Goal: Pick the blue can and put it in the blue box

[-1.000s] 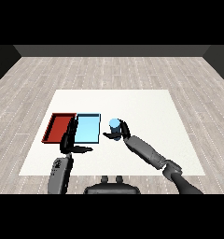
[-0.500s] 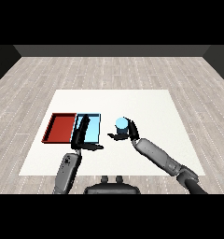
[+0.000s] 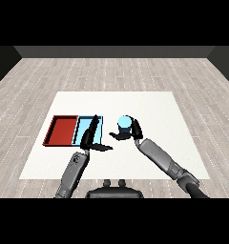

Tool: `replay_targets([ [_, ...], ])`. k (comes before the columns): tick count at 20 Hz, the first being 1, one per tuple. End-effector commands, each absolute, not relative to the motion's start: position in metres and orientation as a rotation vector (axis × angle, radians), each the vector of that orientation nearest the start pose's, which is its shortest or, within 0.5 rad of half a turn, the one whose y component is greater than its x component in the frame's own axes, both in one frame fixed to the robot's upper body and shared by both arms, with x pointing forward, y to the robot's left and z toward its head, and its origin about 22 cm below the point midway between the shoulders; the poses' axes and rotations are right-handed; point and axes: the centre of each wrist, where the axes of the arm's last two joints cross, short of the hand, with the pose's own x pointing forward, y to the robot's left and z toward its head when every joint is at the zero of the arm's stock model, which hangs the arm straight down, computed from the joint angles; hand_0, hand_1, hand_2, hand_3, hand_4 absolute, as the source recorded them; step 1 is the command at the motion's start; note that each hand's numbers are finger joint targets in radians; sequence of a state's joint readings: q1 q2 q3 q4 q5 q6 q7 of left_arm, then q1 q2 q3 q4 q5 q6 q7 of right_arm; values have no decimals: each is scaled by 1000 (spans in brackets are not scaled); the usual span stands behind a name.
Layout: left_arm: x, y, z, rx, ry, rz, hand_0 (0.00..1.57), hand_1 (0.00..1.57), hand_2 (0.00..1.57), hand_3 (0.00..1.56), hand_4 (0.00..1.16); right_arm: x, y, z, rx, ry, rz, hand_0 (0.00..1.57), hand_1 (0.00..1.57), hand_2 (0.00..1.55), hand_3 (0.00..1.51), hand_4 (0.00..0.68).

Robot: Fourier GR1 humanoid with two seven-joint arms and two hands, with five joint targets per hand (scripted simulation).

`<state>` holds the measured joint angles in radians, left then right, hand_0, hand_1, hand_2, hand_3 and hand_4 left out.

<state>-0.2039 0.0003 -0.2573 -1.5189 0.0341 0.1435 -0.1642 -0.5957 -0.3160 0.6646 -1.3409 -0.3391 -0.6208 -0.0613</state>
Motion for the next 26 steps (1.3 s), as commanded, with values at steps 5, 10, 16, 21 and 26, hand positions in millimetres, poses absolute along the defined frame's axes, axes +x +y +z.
replay_targets([
  [5,264,122,26,-231,-1829,-152,0,0,0,0,0,305,-115,81,-46,-1851,293,1497,1497,1455,1388,585],
  [10,278,115,28,-252,-1810,-158,0,0,0,0,0,316,-122,95,-58,-1875,295,1463,1463,1440,1379,587],
  [16,257,127,29,-281,-1819,-158,0,0,0,0,0,326,-128,103,-48,-1862,321,1452,1452,1437,1379,586],
  [21,275,116,30,-234,-1807,-168,0,0,0,0,0,314,-117,90,-35,-1841,356,1480,1480,1453,1385,573],
  [26,273,116,12,-244,-1754,-167,0,0,0,0,0,319,-81,107,-32,-1870,374,1482,1482,1456,1386,593],
])
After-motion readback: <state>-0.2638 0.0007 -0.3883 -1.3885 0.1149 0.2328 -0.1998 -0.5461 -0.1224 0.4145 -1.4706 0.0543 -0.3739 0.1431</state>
